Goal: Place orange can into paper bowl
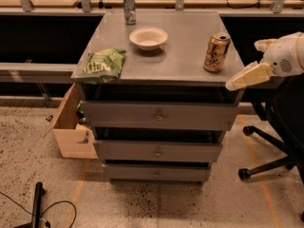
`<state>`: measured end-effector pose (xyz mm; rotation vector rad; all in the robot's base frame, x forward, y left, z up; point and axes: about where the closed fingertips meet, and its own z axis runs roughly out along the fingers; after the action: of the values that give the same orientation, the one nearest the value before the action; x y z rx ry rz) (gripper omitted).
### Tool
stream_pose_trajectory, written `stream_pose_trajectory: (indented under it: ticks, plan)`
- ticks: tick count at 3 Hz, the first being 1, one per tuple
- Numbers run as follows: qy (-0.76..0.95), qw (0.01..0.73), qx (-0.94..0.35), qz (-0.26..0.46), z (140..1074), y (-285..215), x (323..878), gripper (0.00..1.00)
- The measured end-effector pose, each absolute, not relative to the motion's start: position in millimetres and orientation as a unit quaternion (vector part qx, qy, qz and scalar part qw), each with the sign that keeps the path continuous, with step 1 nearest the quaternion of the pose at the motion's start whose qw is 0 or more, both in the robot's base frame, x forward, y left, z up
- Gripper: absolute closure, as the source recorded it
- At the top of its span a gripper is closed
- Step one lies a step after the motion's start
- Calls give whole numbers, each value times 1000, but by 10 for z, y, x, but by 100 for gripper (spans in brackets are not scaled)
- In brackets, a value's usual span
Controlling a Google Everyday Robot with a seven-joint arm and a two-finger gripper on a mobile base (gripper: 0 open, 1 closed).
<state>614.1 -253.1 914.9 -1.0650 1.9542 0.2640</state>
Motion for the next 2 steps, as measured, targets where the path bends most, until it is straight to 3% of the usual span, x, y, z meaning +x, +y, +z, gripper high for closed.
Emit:
stream_pose_trajectory:
  ticks: [1, 2]
  plan:
    - [770, 502, -366, 145, 8938, -2705, 6526, 0]
    - [770, 502, -367, 144, 8944, -2701, 6522, 0]
